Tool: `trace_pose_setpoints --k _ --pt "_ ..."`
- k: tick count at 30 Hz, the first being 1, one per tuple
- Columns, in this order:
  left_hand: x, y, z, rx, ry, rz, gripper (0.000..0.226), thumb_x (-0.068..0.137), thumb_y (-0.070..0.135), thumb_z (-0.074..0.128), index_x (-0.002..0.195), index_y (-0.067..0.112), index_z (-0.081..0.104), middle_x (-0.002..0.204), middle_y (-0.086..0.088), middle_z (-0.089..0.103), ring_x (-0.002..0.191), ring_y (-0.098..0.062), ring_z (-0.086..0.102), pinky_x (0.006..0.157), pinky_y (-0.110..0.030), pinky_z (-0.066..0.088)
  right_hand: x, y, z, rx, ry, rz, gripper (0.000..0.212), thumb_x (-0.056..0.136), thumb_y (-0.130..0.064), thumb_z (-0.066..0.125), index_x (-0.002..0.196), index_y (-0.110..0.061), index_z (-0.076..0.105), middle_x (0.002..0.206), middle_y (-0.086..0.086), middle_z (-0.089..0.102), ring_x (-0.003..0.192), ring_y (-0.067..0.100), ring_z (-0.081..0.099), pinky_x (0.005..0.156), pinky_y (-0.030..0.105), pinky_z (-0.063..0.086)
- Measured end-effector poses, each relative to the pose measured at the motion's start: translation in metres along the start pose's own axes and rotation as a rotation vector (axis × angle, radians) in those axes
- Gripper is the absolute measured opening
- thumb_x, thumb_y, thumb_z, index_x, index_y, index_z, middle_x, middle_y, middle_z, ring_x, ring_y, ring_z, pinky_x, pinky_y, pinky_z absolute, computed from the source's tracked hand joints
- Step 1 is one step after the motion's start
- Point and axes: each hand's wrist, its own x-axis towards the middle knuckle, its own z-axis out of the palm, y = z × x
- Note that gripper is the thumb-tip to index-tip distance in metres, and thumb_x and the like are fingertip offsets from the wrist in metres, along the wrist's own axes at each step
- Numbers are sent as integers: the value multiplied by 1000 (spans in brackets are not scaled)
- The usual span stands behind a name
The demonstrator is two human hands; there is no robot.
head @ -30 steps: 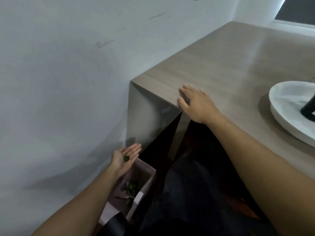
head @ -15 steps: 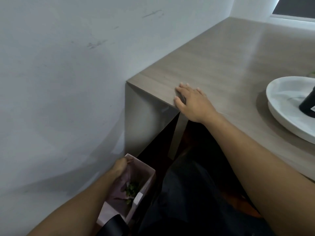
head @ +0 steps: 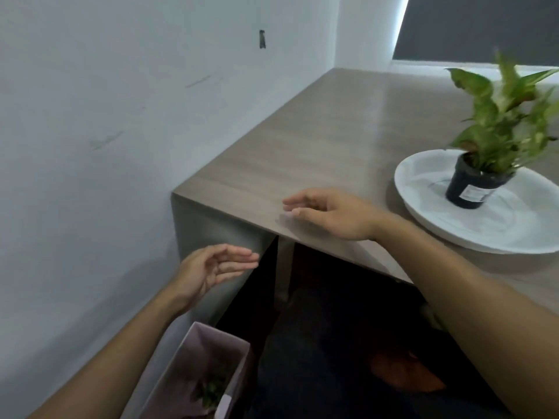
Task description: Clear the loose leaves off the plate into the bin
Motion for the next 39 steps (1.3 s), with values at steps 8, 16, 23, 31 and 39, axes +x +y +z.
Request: trace_pose_setpoints --k 8,16,23,31,39 --pt "53 90 137 -13 -271 255 52 111 29 36 114 1 79 128 -31 74 123 -40 73 100 -40 63 -124 24 -122 -90 -60 306 28 113 -24 57 111 -13 82 99 1 85 83 15 79 79 31 64" --pt "120 122 287 251 -313 328 29 110 21 56 126 3 72 124 -12 81 120 -23 76 110 -42 56 -222 86 -208 -376 473 691 22 105 -37 61 102 -28 81 92 -8 76 60 5 66 59 22 52" --pt "172 108 375 759 -358 307 81 74 46 96 138 24 52 137 7 66 121 -11 68 102 -31 56 -226 151 -198 -128 785 884 33 101 -49 68 114 -19 63 100 3 79 74 25 80 58 32 60" --pt "215 92 407 866 -343 485 85 65 58 94 131 40 44 117 32 59 102 13 59 71 -2 47 -218 172 -193 -60 949 783 19 99 -20 59 81 -24 65 75 -4 72 41 -3 65 31 14 42" --pt "234 108 408 941 -438 390 88 70 56 93 144 30 53 134 16 69 121 -8 68 106 -32 54 -204 186 -210 -74 935 832 15 101 -26 57 90 -20 65 83 -1 73 66 16 72 45 22 50"
